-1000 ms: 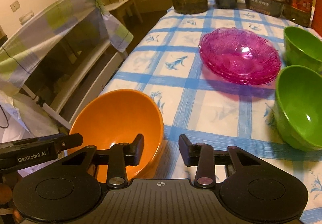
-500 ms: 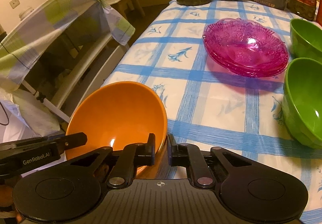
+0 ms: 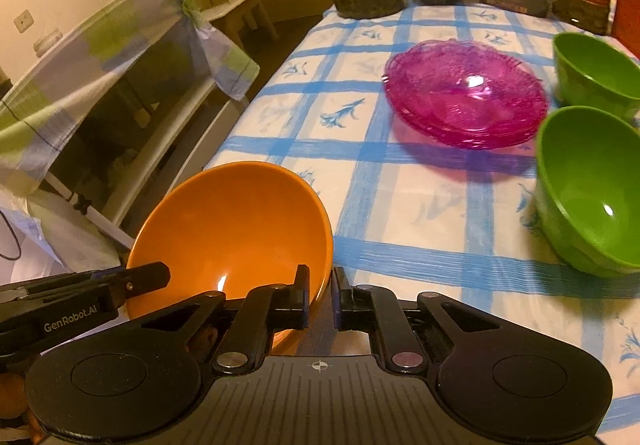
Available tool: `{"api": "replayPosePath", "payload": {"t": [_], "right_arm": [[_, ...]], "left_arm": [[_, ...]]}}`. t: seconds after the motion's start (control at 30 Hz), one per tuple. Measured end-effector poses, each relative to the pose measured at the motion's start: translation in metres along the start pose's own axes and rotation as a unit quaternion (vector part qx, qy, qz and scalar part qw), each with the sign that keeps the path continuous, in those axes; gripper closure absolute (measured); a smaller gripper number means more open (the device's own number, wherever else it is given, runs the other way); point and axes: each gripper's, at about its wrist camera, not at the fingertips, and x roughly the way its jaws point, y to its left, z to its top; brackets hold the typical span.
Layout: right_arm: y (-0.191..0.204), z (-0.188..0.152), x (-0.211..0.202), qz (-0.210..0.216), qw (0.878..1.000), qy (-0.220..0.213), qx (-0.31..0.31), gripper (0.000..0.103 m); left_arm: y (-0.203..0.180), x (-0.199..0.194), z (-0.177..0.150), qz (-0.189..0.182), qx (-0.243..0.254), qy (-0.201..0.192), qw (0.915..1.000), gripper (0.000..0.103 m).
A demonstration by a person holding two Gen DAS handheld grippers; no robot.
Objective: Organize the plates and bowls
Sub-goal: 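Grip the rim of the orange bowl with both tools, then carry the orange bowl onto the green bowl and open both tools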
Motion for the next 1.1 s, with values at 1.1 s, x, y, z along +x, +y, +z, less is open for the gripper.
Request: {"api": "replayPosePath", "payload": {"t": [1.1], "right_arm": [[-0.177, 0.033, -0.130, -0.123, 0.979, -0.101, 0.129, 0.092]], "left_arm": [[-0.230, 0.050, 0.065, -0.126, 0.141, -0.018, 0.9817, 0.091]]}}
